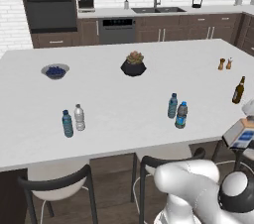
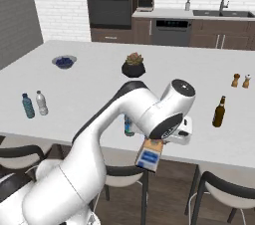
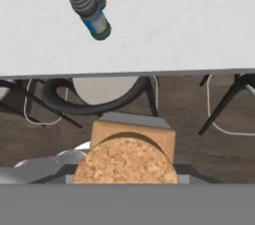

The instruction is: Move the plastic bottles in the middle to the plastics group, and the glass bottles in the middle to the glass group.

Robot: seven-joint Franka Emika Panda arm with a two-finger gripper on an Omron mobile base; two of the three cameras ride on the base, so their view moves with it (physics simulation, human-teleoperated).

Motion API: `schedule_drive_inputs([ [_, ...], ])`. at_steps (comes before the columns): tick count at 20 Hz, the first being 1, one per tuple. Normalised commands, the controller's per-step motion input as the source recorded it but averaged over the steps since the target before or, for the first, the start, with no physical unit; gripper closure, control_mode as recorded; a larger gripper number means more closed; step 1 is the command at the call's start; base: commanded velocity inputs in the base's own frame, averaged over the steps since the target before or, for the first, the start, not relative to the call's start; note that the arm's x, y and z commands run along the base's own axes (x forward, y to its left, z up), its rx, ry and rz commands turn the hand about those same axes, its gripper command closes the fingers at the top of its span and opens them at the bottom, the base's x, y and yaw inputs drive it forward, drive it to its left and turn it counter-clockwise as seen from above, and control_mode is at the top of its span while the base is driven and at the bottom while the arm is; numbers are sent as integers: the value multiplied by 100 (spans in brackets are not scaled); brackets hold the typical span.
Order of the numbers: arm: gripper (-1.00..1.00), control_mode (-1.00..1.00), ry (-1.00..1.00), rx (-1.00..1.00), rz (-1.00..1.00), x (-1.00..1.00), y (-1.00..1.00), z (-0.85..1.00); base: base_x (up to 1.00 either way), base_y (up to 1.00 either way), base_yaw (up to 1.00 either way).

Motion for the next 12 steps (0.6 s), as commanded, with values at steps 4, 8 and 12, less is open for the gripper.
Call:
schedule_drive_inputs([
  [4,100,-100,6,0,0,4,-91,24,0,0,0],
  [8,100,-100,14,-5,0,31,-35,-14,0,0,0],
  [12,100,-100,13,-7,0,34,-3,-33,0,0,0],
])
